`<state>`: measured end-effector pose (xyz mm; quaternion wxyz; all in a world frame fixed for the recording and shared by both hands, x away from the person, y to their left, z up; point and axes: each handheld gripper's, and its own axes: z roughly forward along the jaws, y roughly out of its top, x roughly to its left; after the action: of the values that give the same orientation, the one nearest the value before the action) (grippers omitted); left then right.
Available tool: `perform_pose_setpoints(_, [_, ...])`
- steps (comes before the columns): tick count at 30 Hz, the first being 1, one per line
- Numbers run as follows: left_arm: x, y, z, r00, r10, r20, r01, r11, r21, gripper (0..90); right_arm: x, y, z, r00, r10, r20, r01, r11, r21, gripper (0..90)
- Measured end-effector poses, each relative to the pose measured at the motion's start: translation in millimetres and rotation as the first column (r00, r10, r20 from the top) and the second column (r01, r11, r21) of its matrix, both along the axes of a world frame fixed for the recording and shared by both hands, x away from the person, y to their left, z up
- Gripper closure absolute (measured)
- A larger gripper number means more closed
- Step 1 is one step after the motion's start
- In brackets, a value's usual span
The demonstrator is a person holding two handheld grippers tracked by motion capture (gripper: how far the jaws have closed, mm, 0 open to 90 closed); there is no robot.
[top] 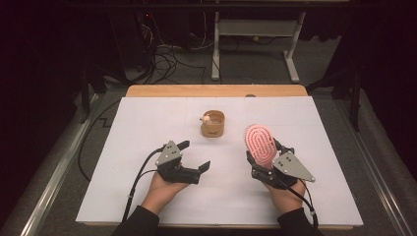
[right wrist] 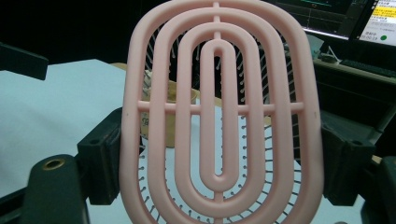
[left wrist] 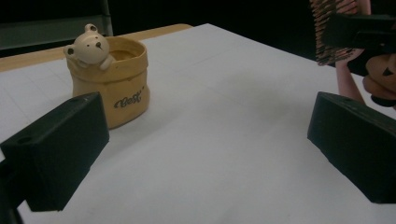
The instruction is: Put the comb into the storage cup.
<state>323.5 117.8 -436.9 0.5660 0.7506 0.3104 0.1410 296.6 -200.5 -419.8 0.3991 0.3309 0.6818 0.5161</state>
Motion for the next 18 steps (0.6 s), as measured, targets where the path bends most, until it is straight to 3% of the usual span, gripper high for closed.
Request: perform_pose_setpoints(18, [-4.2, 1.9, 3.9, 1.0000, -0.002, -0.007, 0.002, 1.0000, -0.001, 0.0, -2.5, 1.8, 0.8, 0.9998, 0.010, 0.016, -0.009, 0.9998, -0.020, 20.0])
